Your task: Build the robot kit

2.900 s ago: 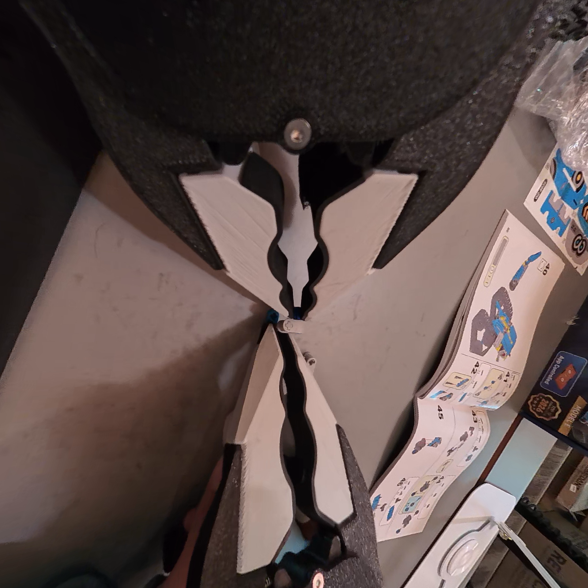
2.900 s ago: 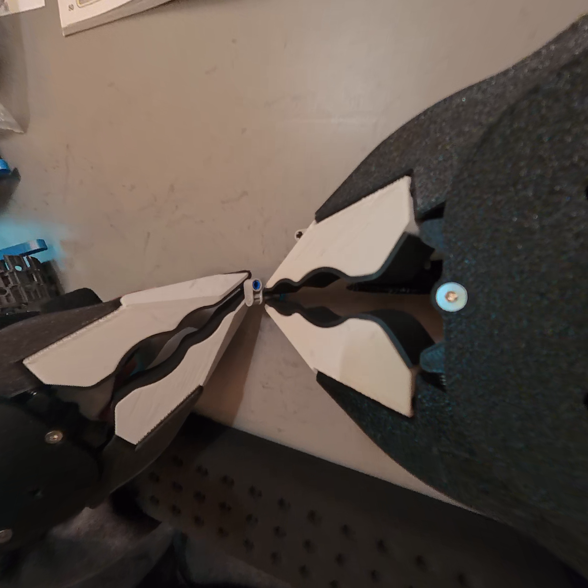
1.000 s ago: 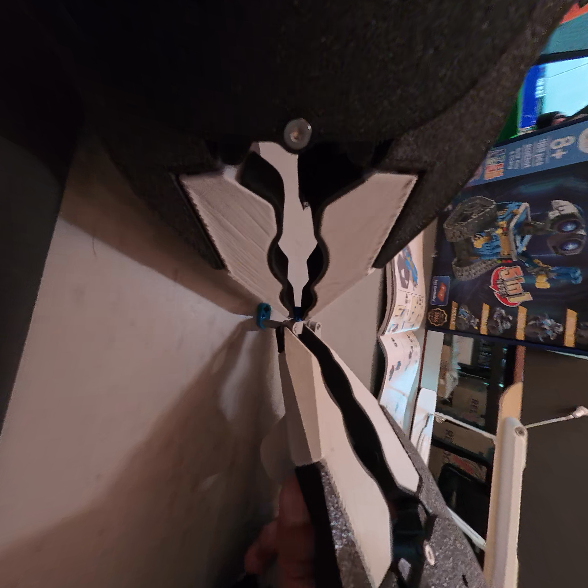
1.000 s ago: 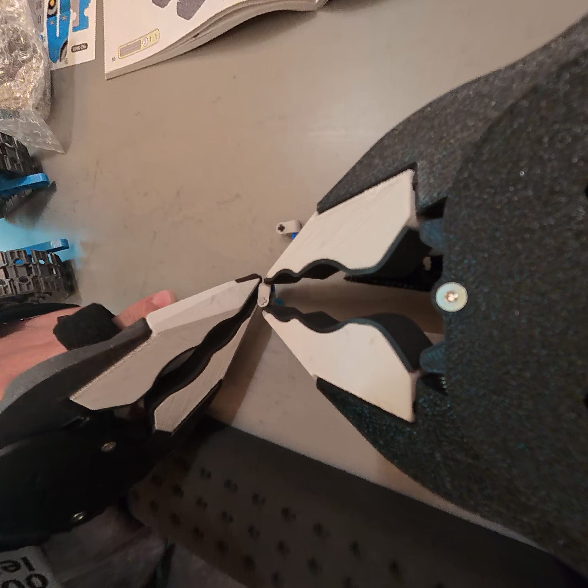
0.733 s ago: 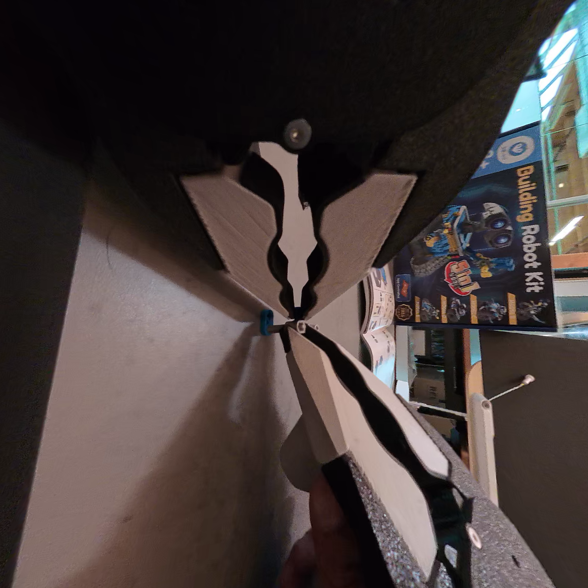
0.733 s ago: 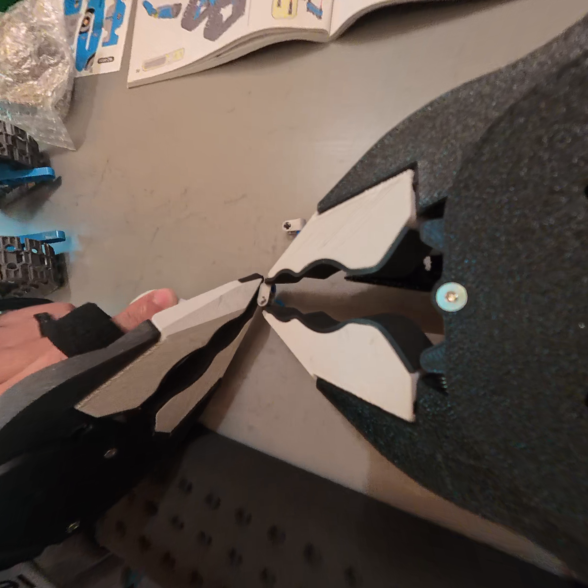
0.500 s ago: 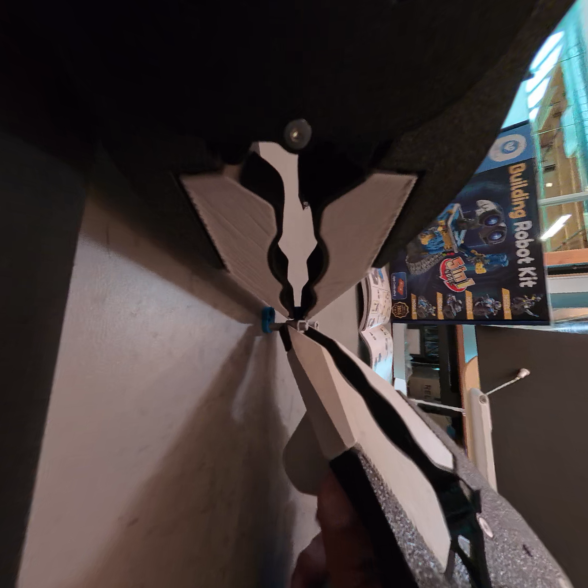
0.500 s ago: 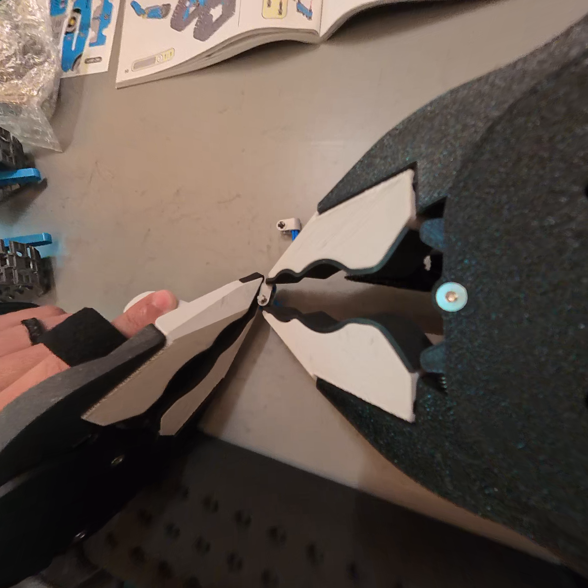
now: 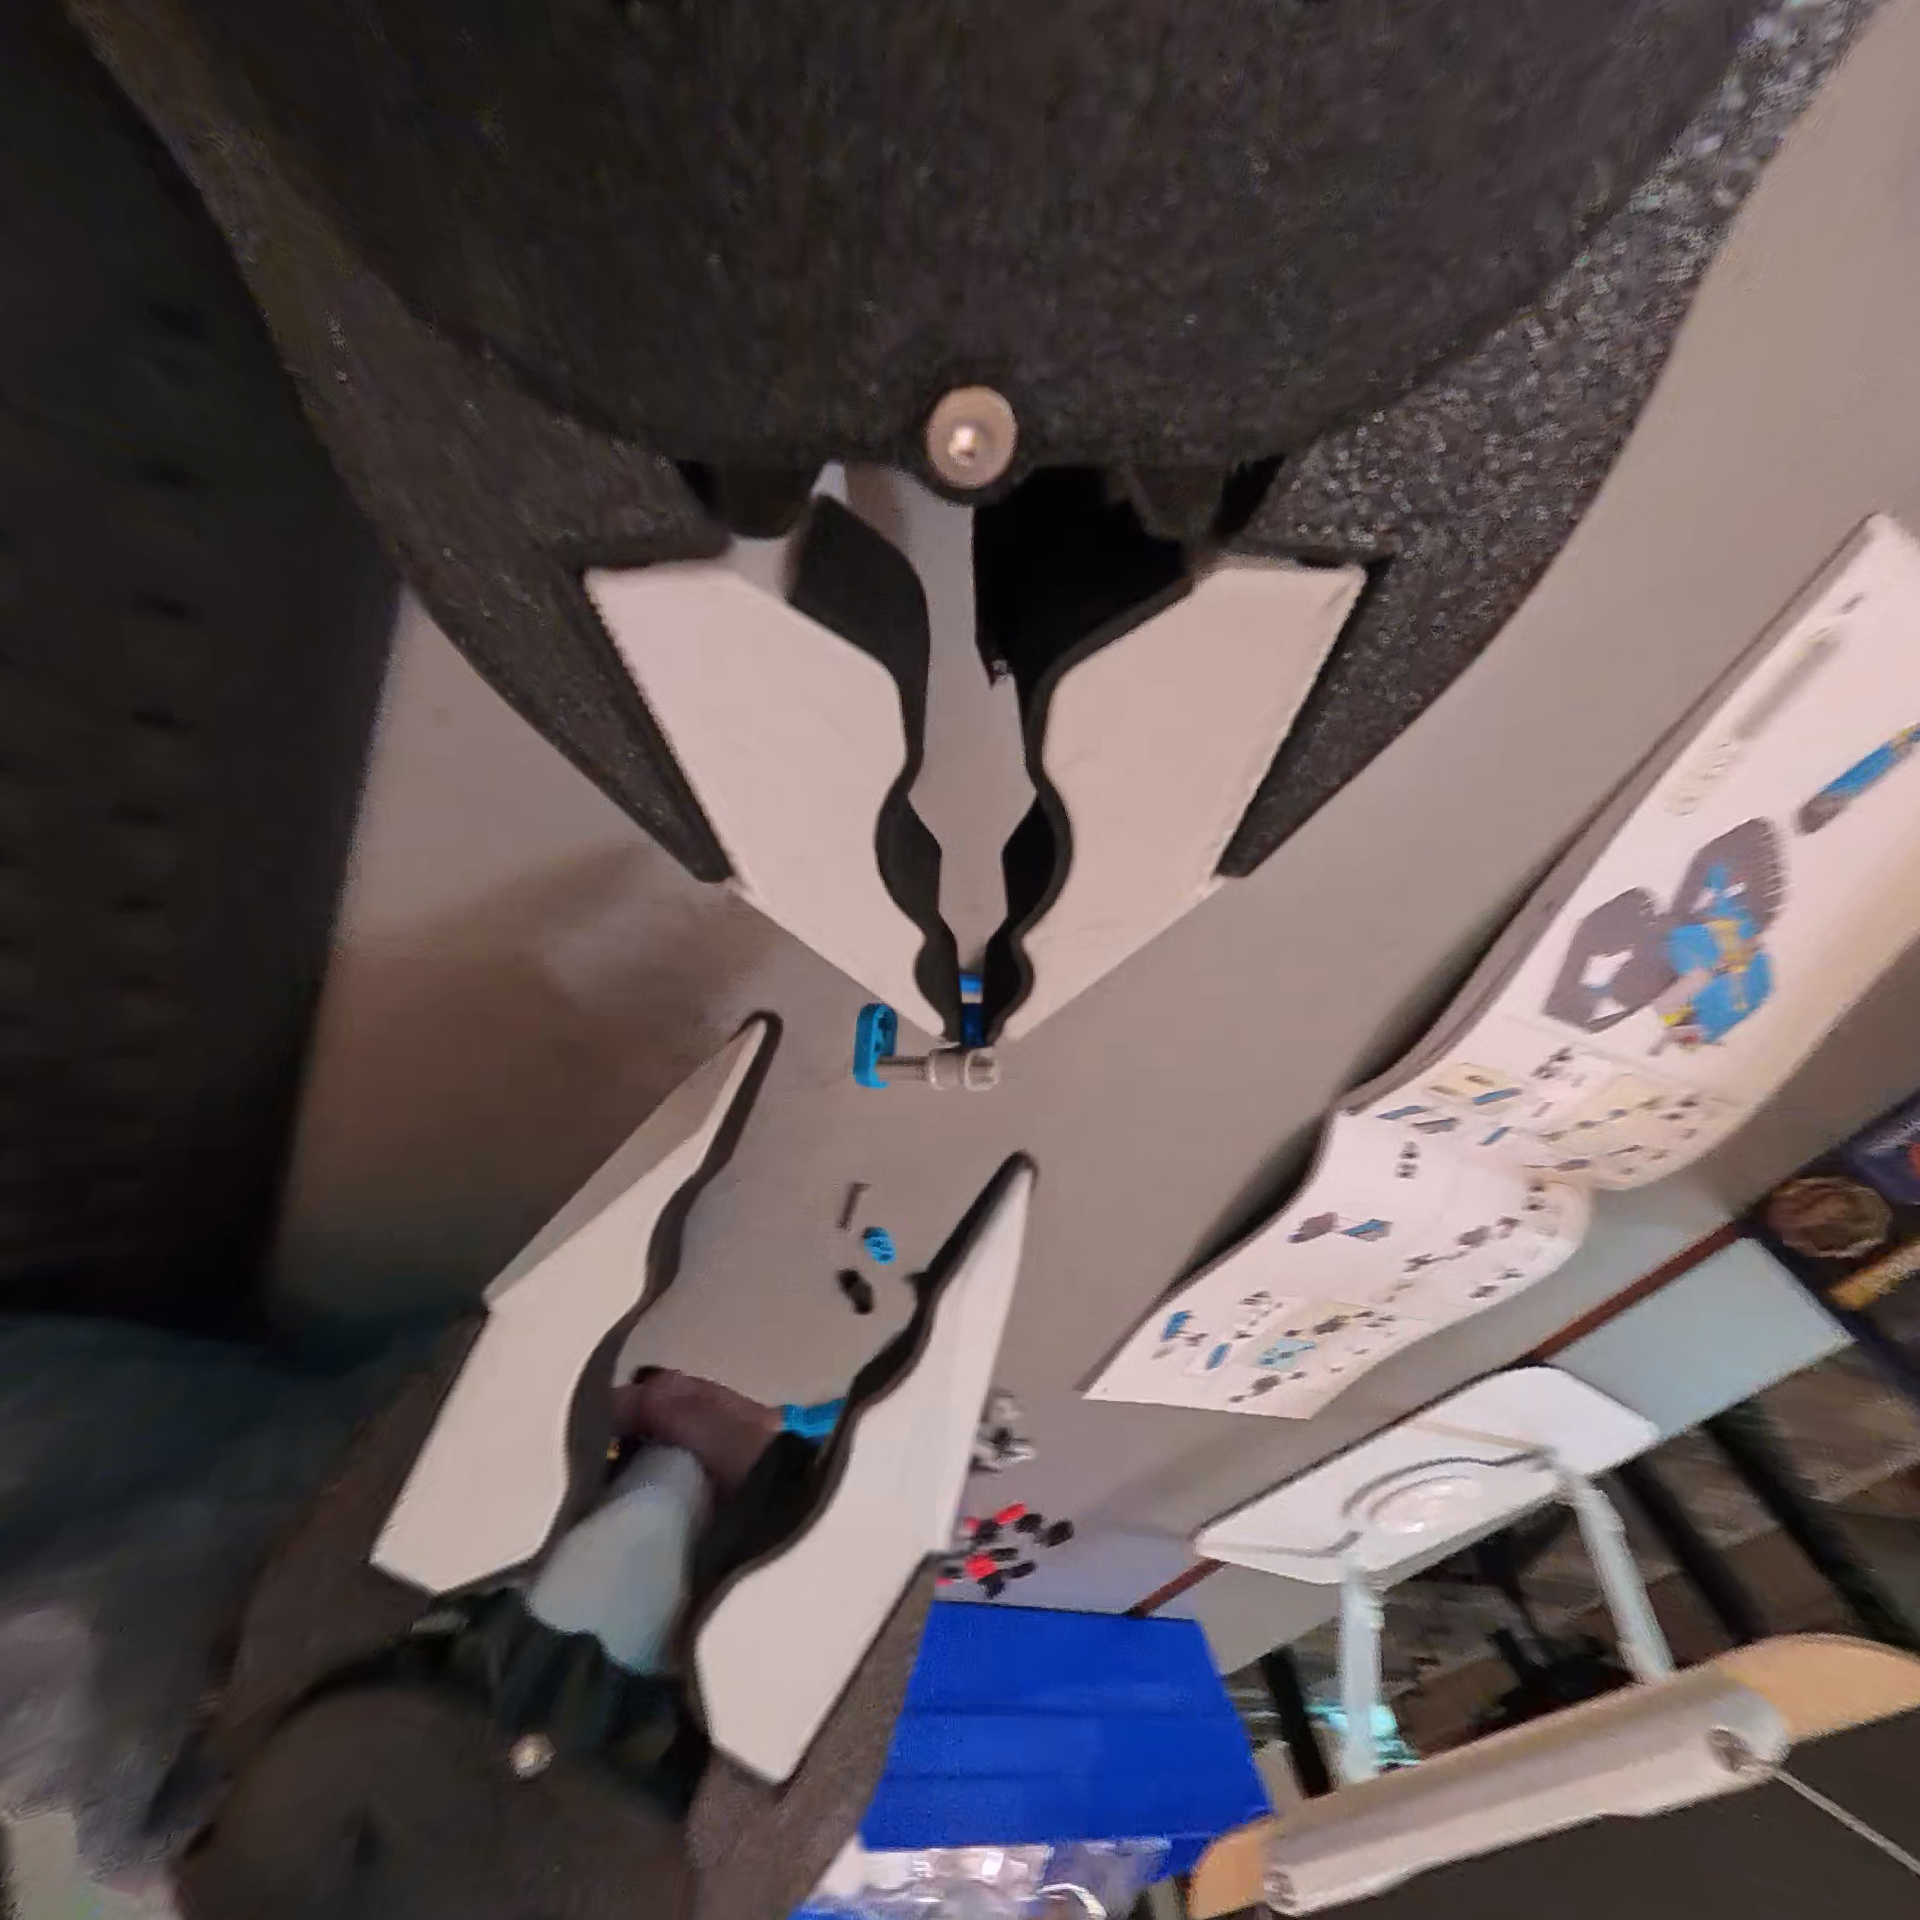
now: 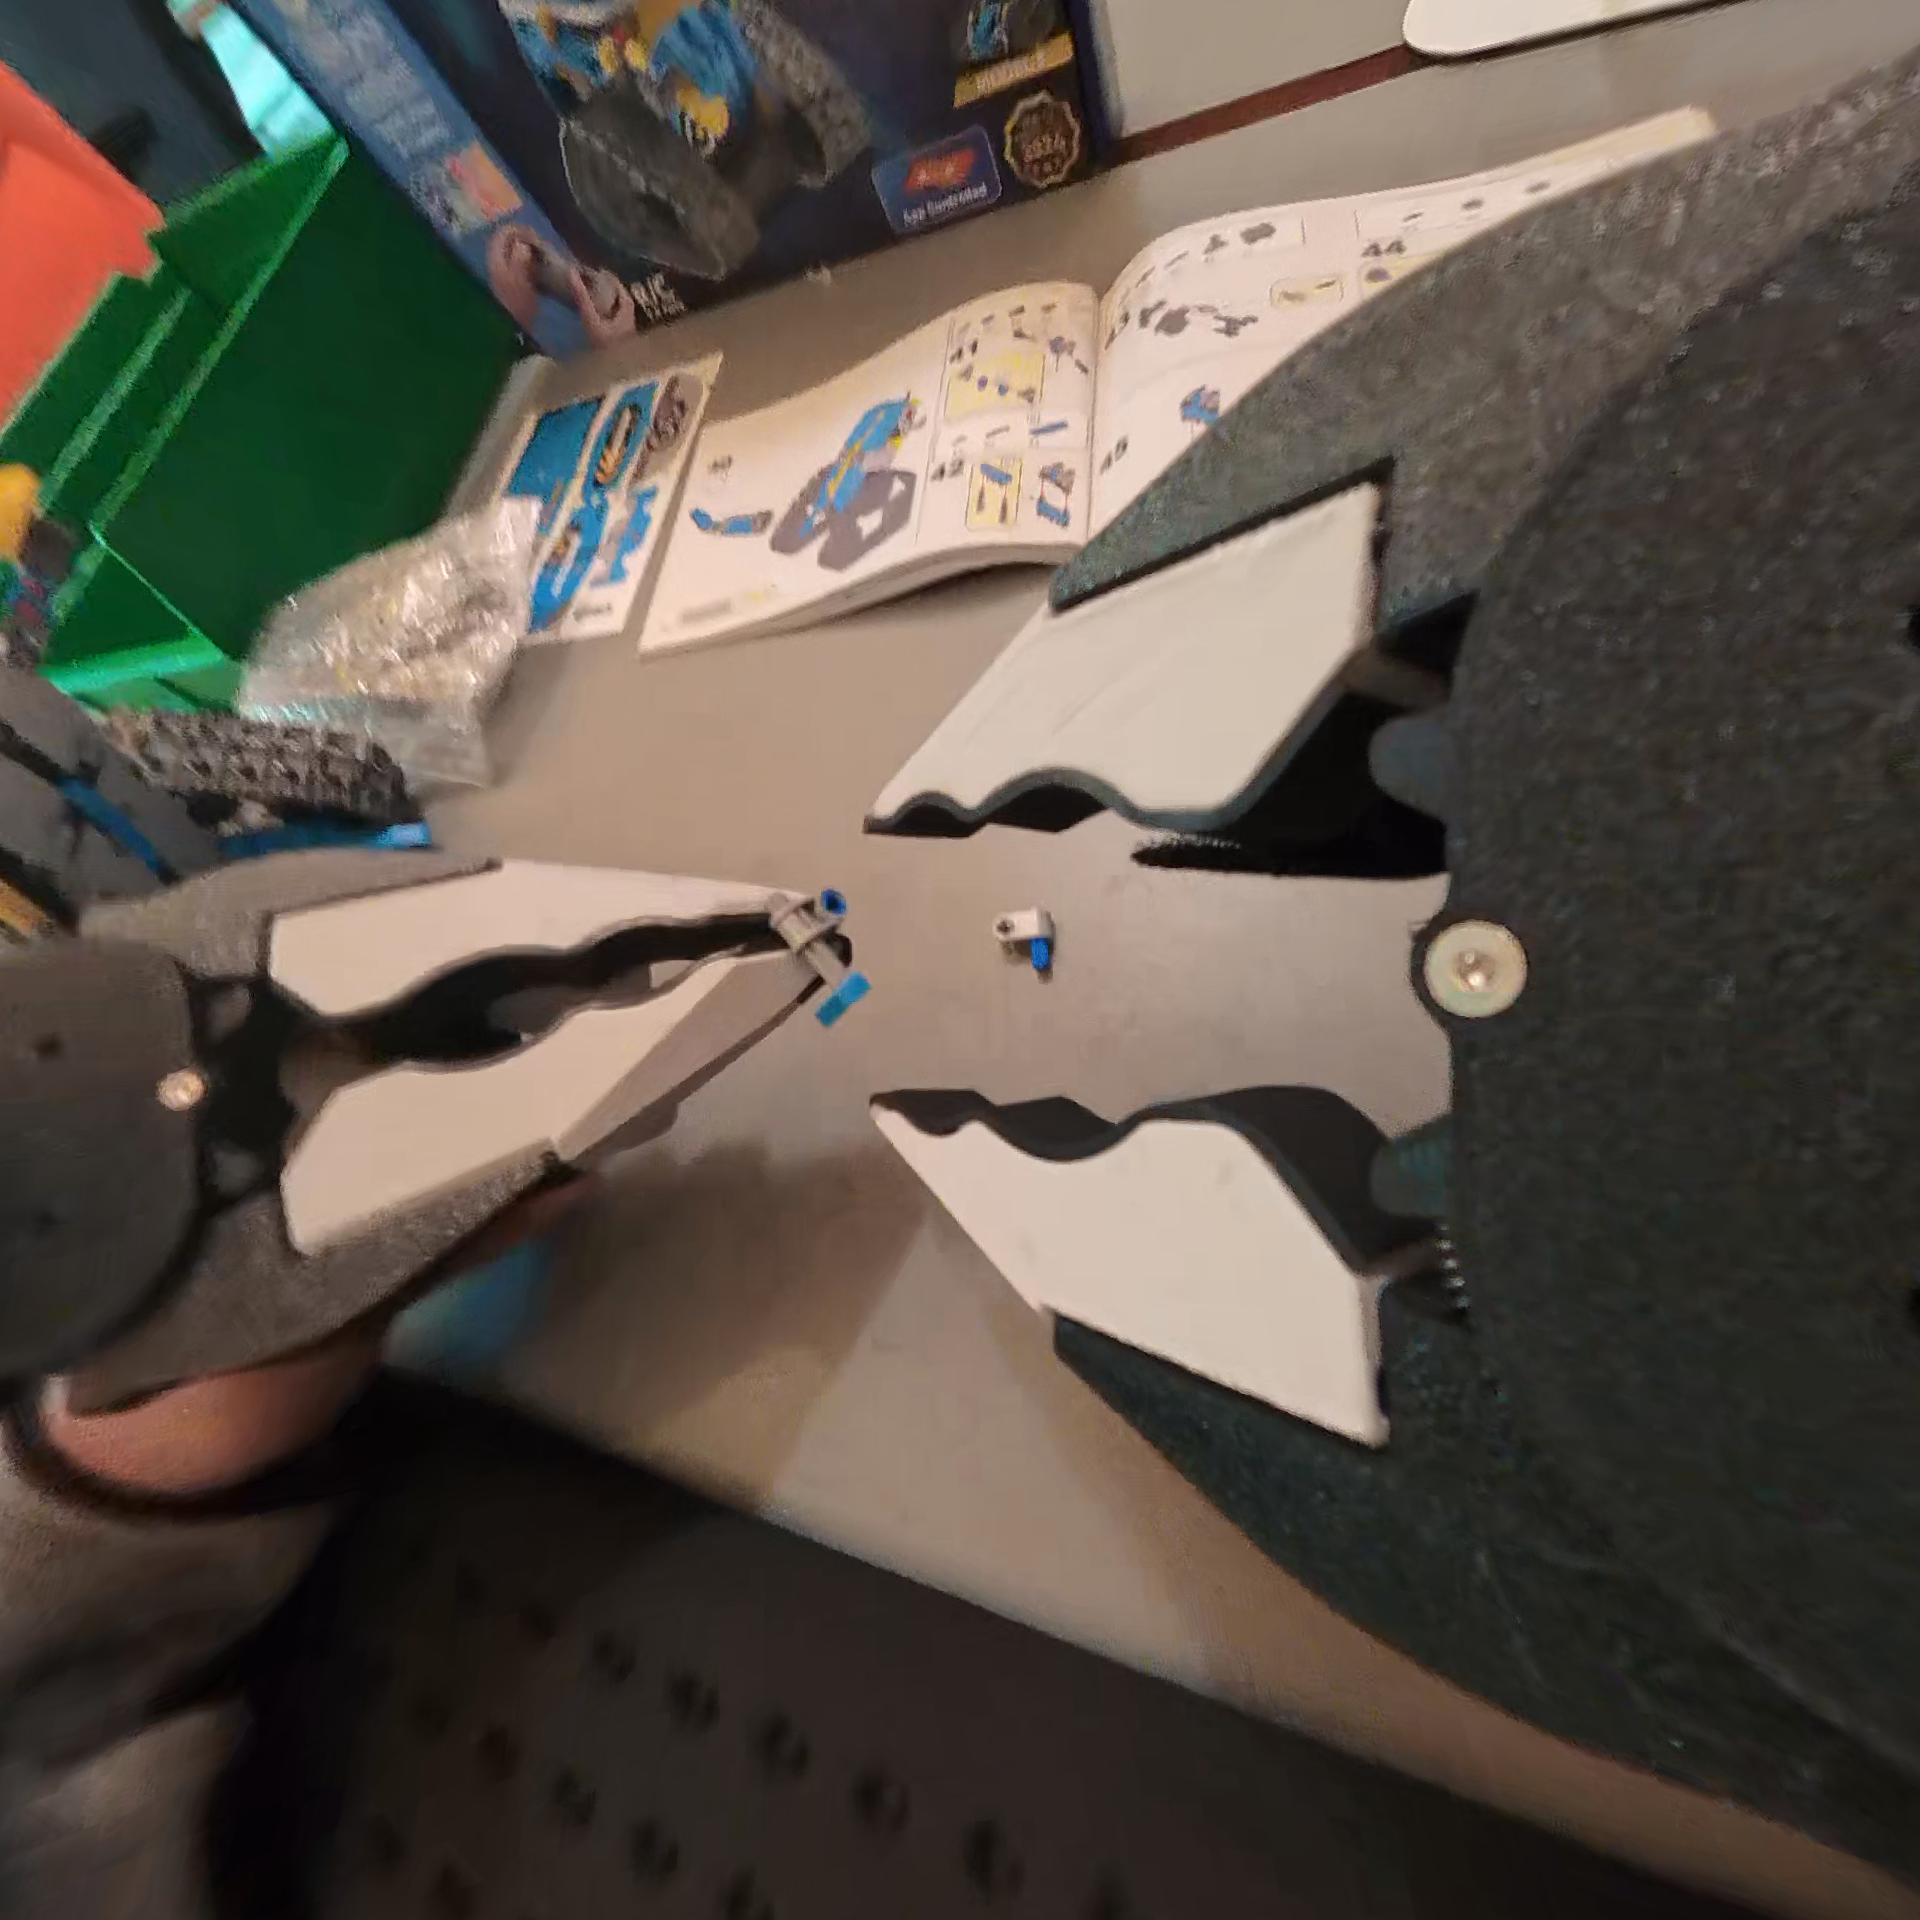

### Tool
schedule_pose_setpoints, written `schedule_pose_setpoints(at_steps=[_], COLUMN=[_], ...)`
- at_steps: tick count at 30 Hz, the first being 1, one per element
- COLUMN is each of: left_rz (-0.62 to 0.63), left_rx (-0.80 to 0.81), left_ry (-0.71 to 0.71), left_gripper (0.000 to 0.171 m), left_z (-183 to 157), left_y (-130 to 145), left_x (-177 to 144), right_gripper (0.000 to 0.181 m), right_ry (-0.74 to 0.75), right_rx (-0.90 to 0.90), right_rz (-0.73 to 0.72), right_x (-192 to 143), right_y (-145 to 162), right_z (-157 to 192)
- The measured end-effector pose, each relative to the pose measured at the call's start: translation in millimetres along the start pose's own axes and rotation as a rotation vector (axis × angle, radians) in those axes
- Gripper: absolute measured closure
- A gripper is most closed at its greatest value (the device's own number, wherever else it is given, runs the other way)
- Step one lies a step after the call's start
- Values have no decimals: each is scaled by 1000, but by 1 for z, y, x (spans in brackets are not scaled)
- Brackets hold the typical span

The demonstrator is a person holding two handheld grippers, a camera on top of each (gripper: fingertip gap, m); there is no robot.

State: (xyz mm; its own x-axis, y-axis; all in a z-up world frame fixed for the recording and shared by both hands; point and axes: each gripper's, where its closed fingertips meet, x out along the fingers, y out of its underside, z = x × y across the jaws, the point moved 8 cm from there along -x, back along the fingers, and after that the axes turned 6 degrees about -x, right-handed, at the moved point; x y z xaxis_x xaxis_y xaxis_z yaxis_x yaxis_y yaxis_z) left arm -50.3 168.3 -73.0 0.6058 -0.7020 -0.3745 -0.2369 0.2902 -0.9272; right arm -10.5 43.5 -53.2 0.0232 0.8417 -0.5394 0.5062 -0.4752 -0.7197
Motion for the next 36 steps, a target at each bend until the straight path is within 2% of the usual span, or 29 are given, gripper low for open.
schedule_pose_setpoints(at_steps=[2,5,6,10,16,22,27,30,36], left_rz=[39,112,129,146,175,177,99,75,42], left_rx=[38,108,119,98,126,164,148,194,267], left_ry=[35,83,93,146,153,143,58,5,39], left_gripper=[169,169,169,169,169,169,167,160,161], left_z=[-5,-15,-17,-17,-20,-23,-15,-14,-25], left_y=[3,8,9,10,12,14,8,7,5], left_x=[5,13,14,15,17,16,12,10,11], right_gripper=[131,144,143,153,155,157,156,155,155], right_ry=[-24,-31,-29,-94,-154,-204,-139,-60,-142], right_rx=[-45,-124,-131,-132,-101,-58,5,50,156], right_rz=[67,107,113,143,163,161,93,106,42], right_x=[4,5,6,8,10,10,6,0,-2], right_y=[0,-1,-1,2,3,4,6,15,18], right_z=[7,15,16,23,23,24,11,-2,-4])
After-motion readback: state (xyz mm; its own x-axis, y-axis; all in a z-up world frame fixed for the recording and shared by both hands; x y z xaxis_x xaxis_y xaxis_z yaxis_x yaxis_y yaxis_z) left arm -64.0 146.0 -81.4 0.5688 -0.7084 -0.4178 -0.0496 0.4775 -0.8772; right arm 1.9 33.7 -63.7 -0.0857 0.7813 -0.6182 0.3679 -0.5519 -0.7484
